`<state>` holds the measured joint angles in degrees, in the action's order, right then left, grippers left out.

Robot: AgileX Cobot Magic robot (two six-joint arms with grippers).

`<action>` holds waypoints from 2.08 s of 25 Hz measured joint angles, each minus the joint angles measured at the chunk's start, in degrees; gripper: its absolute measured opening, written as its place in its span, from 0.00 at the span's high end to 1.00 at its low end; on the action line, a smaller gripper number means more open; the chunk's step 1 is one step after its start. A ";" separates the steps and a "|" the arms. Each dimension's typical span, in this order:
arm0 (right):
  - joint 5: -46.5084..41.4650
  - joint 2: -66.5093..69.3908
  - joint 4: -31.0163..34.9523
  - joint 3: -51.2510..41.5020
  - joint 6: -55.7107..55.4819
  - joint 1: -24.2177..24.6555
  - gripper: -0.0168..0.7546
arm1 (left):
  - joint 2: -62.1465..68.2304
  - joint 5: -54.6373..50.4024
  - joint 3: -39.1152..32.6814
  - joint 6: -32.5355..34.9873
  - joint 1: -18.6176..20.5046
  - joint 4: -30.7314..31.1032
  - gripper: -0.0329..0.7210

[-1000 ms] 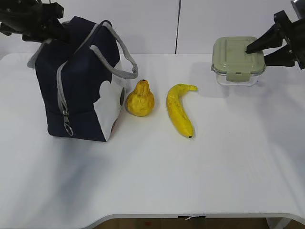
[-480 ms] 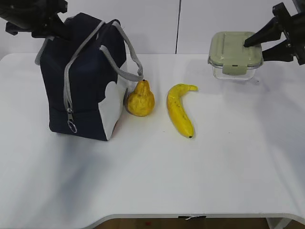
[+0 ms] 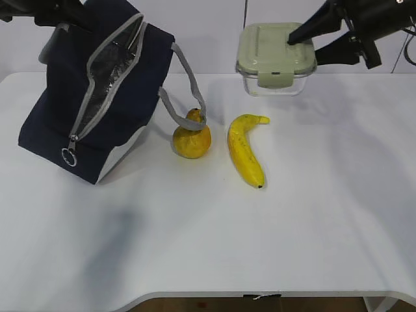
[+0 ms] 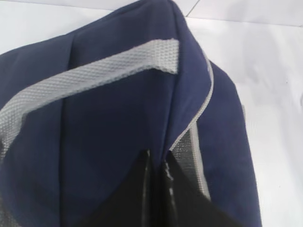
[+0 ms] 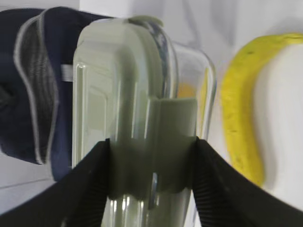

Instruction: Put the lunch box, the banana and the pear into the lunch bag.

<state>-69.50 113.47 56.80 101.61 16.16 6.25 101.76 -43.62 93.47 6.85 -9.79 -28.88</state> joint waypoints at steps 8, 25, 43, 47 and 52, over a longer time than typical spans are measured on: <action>-0.59 0.00 -0.54 9.42 -6.86 -8.46 0.46 | -0.48 -0.46 0.00 -6.33 -4.97 3.31 0.96; 1.60 4.32 -7.47 11.08 -11.59 -16.55 0.46 | -0.61 0.71 0.00 -13.39 -7.77 1.79 0.96; 20.24 9.55 -6.35 11.08 -4.51 -26.88 0.46 | -0.61 3.49 0.00 -13.66 -7.77 -2.43 0.96; 20.86 10.48 -3.60 11.08 -0.67 -27.53 0.46 | -0.61 3.73 0.00 -13.66 -7.77 -2.43 0.96; 21.64 13.63 3.68 11.08 3.11 -27.97 0.46 | -0.61 3.67 0.00 -13.66 -7.77 -2.63 0.96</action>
<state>-47.86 127.10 60.48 112.69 19.27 -21.72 101.15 -39.95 93.47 -6.81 -17.56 -31.52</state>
